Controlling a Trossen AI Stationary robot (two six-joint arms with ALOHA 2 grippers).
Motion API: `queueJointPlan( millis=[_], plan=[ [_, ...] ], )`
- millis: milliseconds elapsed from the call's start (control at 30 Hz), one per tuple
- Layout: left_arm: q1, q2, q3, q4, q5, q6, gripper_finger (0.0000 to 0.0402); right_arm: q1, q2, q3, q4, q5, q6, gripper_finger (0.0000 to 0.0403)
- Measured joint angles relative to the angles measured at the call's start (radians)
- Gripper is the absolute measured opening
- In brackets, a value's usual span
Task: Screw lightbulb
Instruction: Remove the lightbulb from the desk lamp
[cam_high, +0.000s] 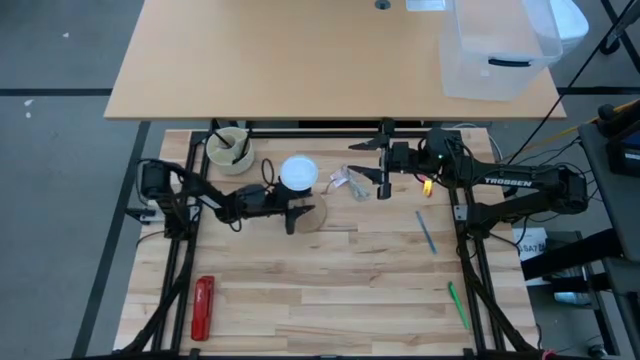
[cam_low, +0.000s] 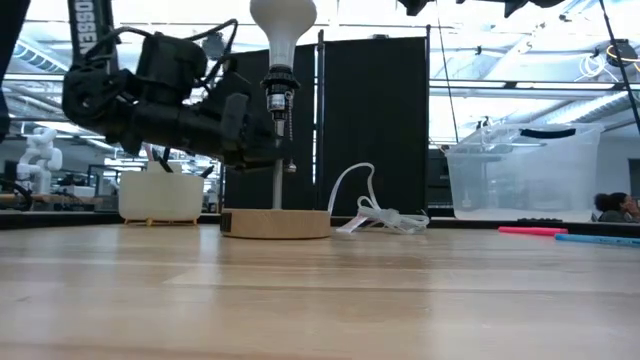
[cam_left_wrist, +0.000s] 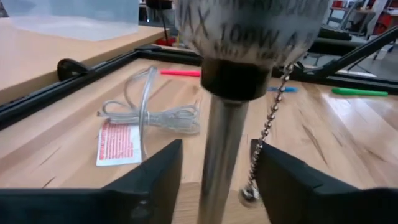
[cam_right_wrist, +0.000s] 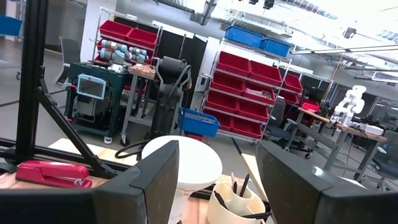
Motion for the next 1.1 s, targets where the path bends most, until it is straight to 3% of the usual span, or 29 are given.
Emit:
queueJointPlan(
  millis=[300, 767, 1100],
  plan=[
    [0.001, 0.058, 0.031, 0.000, 0.003, 0.008, 0.0034, 0.000, 0.000, 0.000, -0.007, 0.002, -0.007, 0.0206],
    [0.000, 0.058, 0.109, 0.007, 0.121, 0.079, 0.0033, 0.025, 0.000, 0.000, -0.047, 0.004, -0.015, 0.0206],
    [0.002, 0.058, 0.204, -0.086, 0.194, 0.106, 0.0033, 0.079, -0.002, 0.000, -0.080, 0.052, -0.025, 0.0206]
  ],
)
